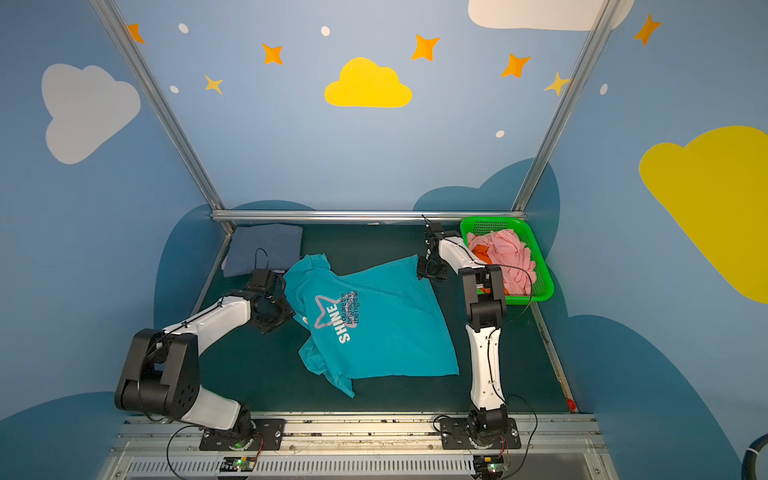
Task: Fold and stack the t-shirts
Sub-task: 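Grasp the teal shirt's edges with both grippers, adjusting the left gripper's hold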
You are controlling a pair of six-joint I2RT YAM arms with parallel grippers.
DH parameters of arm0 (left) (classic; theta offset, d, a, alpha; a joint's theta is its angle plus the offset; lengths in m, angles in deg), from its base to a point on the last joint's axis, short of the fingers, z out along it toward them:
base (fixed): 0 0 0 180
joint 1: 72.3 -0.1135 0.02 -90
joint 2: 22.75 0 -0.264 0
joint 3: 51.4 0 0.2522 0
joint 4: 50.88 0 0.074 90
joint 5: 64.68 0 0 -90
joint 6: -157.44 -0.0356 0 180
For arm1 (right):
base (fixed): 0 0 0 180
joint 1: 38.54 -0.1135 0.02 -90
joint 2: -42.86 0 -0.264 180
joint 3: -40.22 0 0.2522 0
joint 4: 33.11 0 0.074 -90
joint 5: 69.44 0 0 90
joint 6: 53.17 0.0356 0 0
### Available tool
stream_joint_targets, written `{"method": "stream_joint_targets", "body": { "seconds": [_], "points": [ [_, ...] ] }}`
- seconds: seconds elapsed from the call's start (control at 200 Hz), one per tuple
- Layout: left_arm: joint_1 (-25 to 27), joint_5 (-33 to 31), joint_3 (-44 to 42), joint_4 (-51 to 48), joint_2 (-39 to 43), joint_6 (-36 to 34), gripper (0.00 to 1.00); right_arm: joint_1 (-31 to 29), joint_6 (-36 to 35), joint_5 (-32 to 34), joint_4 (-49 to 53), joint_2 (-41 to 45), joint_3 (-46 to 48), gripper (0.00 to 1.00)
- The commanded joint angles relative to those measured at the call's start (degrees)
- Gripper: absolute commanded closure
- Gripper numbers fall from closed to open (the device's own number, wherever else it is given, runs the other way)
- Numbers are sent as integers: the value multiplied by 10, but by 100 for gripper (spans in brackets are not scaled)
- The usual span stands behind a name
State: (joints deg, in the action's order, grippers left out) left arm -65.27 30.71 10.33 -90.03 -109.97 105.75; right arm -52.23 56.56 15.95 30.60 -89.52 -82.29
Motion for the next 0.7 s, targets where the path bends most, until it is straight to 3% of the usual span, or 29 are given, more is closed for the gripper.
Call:
{"method": "stream_joint_targets", "body": {
  "seconds": [0.0,0.386,0.541,0.696],
  "points": [
    [2,20,-3,30,-31,16,44,-2,8,-8,15,22,4,51],
    [12,13,50,35,-135,24,55,-2,2,3,26,23,3,53],
    [19,1,73,12,-147,19,84,-3,2,3,25,20,6,54],
    [19,-16,91,-19,-144,7,96,-2,2,2,25,15,7,55]
  ]
}}
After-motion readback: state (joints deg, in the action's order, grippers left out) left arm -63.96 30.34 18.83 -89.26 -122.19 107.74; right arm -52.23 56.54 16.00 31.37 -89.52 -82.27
